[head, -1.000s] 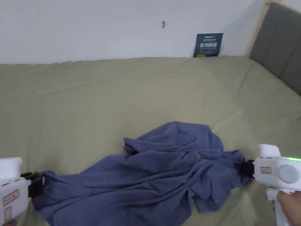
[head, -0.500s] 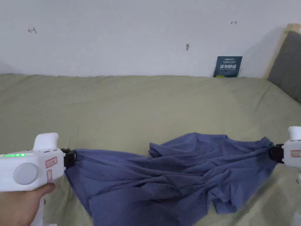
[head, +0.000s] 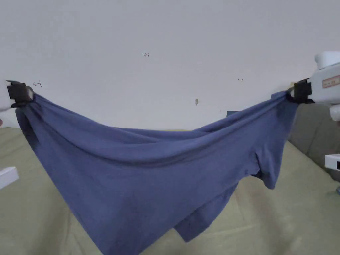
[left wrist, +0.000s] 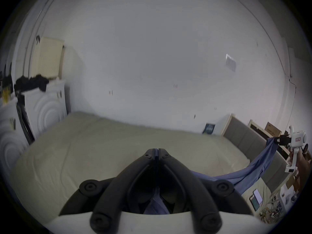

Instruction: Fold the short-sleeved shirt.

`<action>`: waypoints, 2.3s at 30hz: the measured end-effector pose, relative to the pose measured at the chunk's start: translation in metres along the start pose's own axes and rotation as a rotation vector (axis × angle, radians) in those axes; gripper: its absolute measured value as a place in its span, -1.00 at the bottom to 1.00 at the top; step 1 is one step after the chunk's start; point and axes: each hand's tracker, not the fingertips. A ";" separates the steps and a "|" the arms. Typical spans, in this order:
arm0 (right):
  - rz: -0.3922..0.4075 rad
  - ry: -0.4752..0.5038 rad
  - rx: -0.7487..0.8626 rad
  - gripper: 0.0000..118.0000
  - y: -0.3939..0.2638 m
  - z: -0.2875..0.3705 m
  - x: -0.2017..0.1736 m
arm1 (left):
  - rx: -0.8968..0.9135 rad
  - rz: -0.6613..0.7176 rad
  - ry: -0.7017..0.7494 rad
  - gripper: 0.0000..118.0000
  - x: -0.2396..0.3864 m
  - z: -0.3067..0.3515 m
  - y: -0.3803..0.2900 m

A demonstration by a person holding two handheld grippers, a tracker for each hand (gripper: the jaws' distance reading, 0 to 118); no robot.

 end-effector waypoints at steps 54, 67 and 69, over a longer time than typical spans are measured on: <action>-0.199 0.021 -0.452 -0.83 -0.483 0.042 -0.026 | -0.572 0.117 0.189 -0.88 -0.066 0.132 -0.400; -0.129 0.244 -0.093 0.34 -0.403 0.145 -0.119 | -0.297 -0.138 0.226 0.73 -0.037 0.273 -0.344; -0.101 0.219 -0.086 -0.92 -0.400 0.150 -0.143 | -0.319 -0.128 0.246 -0.19 -0.049 0.275 -0.354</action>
